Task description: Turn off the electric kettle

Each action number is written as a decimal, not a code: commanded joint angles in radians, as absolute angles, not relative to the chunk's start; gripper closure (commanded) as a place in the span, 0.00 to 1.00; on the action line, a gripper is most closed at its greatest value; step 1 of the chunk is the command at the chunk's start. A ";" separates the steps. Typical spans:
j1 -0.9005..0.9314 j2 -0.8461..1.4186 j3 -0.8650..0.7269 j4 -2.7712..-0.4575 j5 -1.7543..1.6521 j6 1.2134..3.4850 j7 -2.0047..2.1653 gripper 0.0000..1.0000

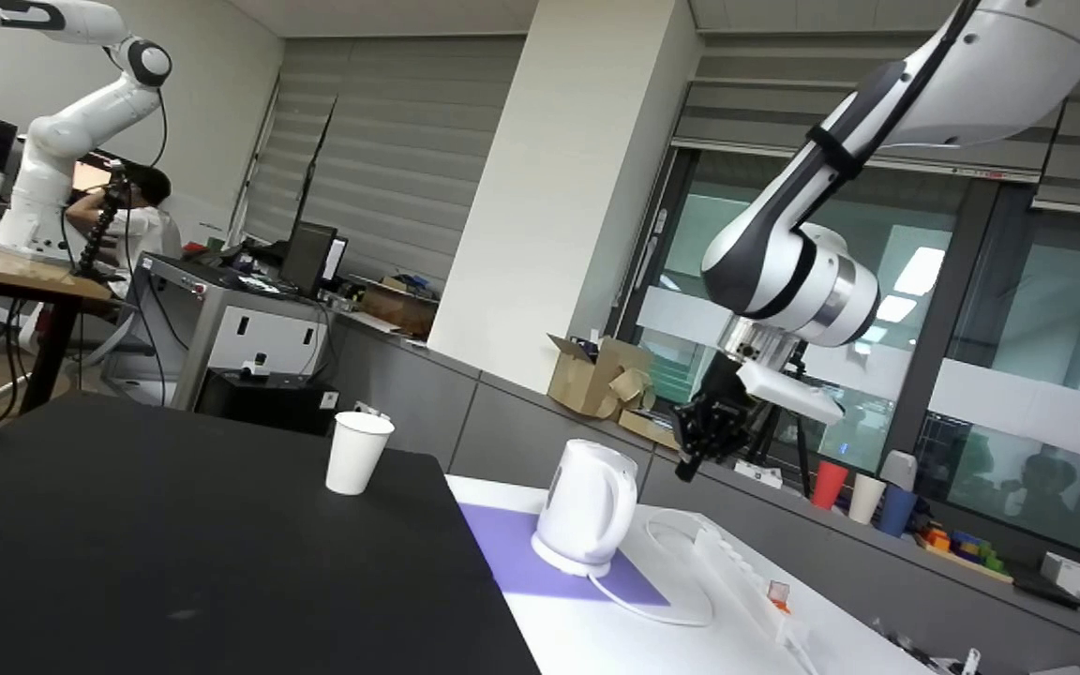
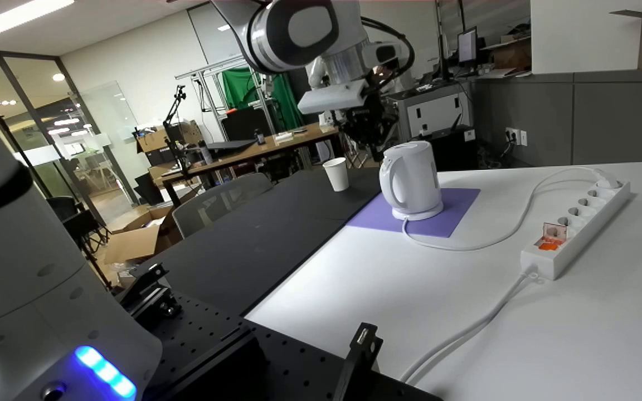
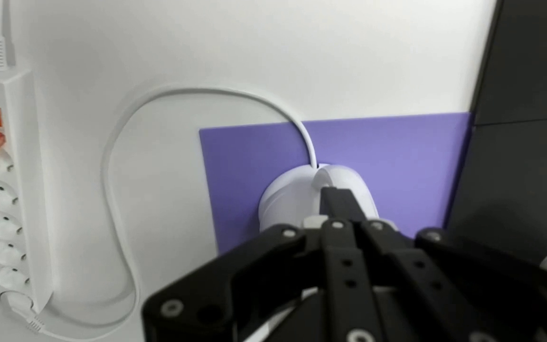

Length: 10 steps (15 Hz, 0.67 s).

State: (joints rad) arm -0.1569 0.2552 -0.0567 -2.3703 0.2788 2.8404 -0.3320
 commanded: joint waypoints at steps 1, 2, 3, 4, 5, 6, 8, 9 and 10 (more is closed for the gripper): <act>-0.220 0.355 0.033 -2.289 0.404 2.907 -0.437 1.00; -0.237 0.376 0.058 -2.272 0.435 2.918 -0.465 1.00; -0.254 0.395 0.081 -2.256 0.458 2.924 -0.489 1.00; -0.265 0.411 0.097 -2.242 0.473 2.931 -0.506 1.00; -0.279 0.425 0.115 -2.230 0.486 2.935 -0.524 1.00; -0.289 0.437 0.127 -2.219 0.493 2.937 -0.537 1.00; -0.308 0.456 0.150 -2.202 0.504 2.940 -0.560 1.00; -0.317 0.463 0.159 -2.196 0.505 2.943 -0.569 1.00; -0.326 0.469 0.168 -2.191 0.507 2.944 -0.577 1.00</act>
State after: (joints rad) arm -0.2887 0.4398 0.1315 -2.2300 0.4799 2.9359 -0.5360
